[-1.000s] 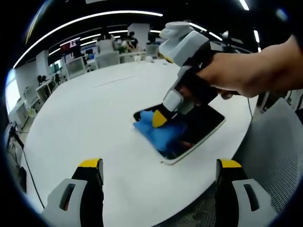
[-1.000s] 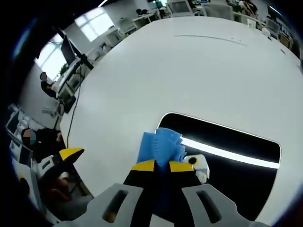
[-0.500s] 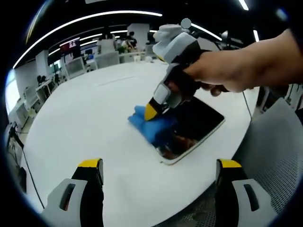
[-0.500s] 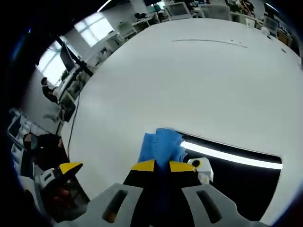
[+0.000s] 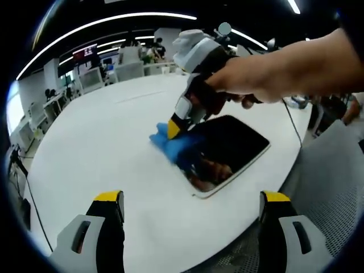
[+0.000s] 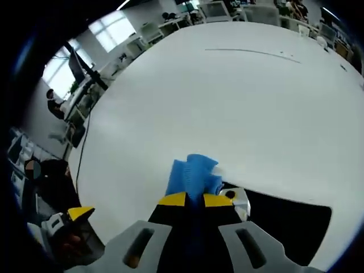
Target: Wipe the mirror surface with the cleaning cloth until all visible marks leave the cleaned area.
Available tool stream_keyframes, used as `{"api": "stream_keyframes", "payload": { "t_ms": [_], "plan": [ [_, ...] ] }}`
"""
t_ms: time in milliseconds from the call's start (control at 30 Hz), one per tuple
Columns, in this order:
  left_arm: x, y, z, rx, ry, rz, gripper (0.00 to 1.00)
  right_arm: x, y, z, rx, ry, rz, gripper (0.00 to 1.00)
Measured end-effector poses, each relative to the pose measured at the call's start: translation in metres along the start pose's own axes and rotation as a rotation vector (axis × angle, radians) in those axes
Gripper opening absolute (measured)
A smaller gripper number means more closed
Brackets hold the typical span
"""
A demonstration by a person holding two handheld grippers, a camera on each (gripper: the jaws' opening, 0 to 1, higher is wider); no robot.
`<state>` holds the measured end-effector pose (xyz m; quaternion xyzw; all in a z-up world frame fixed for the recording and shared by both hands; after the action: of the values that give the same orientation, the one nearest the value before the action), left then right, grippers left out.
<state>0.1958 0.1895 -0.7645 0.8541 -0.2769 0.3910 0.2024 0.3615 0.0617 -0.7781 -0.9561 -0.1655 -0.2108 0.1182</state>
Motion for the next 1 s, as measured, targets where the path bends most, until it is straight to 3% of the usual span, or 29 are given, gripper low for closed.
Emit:
{"api": "stream_keyframes", "payload": {
  "t_ms": [367, 500, 600, 833, 1000],
  "plan": [
    [-0.001, 0.001, 0.001, -0.008, -0.010, -0.001, 0.99, 0.007, -0.003, -0.005, -0.045, -0.032, -0.060, 0.03],
    [-0.008, 0.004, 0.002, -0.024, -0.096, -0.003, 0.99, 0.004, -0.005, -0.008, -0.050, -0.029, -0.079, 0.03],
    [-0.011, 0.004, 0.002, -0.025, -0.117, -0.005, 0.99, 0.007, -0.002, -0.005, -0.046, -0.036, -0.071, 0.03],
    [-0.010, 0.008, -0.001, -0.033, -0.136, 0.055, 1.00, 0.008, 0.001, -0.006, -0.062, -0.048, -0.077, 0.03],
    [-0.009, 0.007, -0.004, -0.025, -0.114, 0.039, 1.00, 0.010, 0.003, -0.003, -0.068, -0.052, -0.082, 0.03]
  ]
}}
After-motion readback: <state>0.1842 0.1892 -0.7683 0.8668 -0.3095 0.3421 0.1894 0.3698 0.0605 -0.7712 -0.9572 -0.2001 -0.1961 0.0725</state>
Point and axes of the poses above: the point that each gripper's makers call its tool centre point, and the gripper's own axes: z roughly forward along the fingers, y roughly to its right, x roughly out of its top, the point moved 9 cm from there along -z, roughly backward along the fingers, and after that the axes turned 7 degrees about -x, right-handed, at the moved point
